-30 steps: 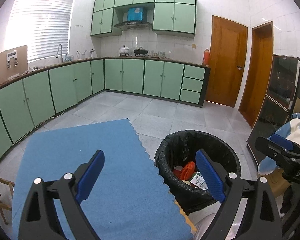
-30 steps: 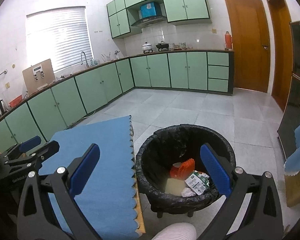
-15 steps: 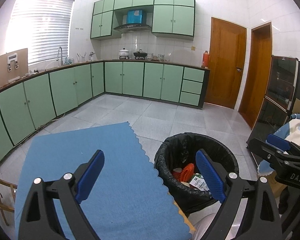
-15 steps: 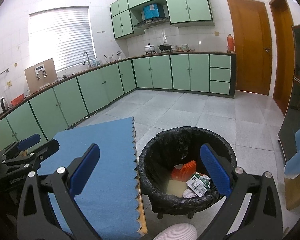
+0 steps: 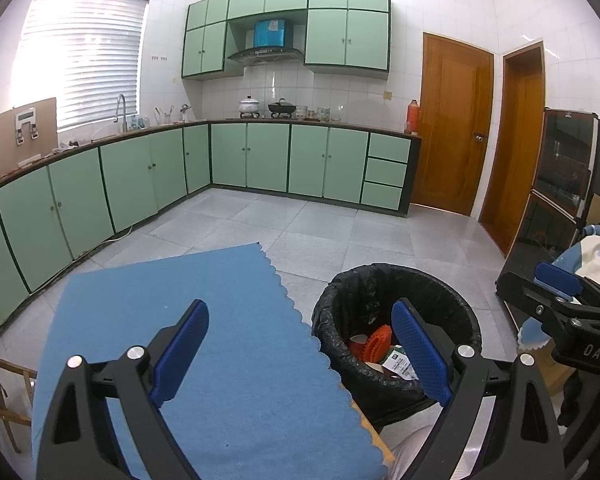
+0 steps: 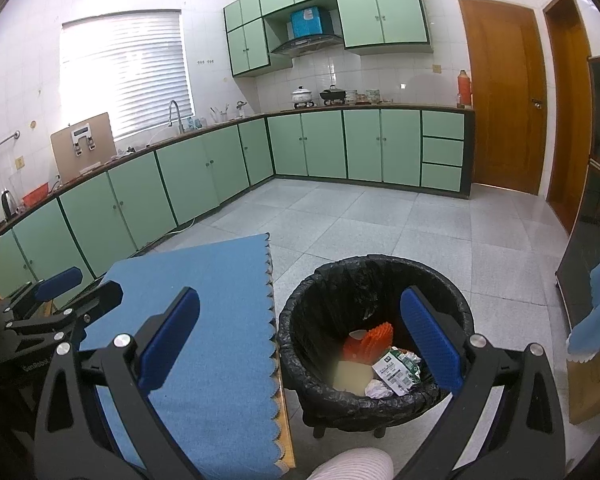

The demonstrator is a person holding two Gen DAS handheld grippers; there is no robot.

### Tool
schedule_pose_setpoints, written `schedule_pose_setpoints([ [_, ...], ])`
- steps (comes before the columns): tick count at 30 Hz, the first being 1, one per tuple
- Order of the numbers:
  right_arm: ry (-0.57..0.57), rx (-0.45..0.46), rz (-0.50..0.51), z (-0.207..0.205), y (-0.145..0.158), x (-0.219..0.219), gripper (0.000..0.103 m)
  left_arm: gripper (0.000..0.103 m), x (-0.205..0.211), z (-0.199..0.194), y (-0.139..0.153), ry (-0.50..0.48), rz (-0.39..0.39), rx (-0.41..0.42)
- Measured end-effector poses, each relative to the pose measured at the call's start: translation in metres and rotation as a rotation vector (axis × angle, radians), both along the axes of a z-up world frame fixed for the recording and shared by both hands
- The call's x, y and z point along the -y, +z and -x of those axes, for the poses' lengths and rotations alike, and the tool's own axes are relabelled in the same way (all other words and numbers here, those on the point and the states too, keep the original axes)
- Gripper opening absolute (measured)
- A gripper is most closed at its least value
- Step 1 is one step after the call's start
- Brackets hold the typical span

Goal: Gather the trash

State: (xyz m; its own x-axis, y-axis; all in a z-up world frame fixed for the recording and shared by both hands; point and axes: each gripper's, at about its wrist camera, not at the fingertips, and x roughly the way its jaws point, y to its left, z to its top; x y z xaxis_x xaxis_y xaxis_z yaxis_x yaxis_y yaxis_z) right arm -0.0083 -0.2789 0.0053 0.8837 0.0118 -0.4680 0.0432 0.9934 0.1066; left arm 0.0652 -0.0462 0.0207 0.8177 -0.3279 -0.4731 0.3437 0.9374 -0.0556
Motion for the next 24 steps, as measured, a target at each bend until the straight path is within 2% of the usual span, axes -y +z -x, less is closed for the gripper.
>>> schedule_pose_setpoints([
  [24,0.004,-0.007,0.001,-0.0032,-0.001,-0.0002,0.098,0.091,-0.0035,-0.0016,0.0021,0.005,-0.005,0.001],
])
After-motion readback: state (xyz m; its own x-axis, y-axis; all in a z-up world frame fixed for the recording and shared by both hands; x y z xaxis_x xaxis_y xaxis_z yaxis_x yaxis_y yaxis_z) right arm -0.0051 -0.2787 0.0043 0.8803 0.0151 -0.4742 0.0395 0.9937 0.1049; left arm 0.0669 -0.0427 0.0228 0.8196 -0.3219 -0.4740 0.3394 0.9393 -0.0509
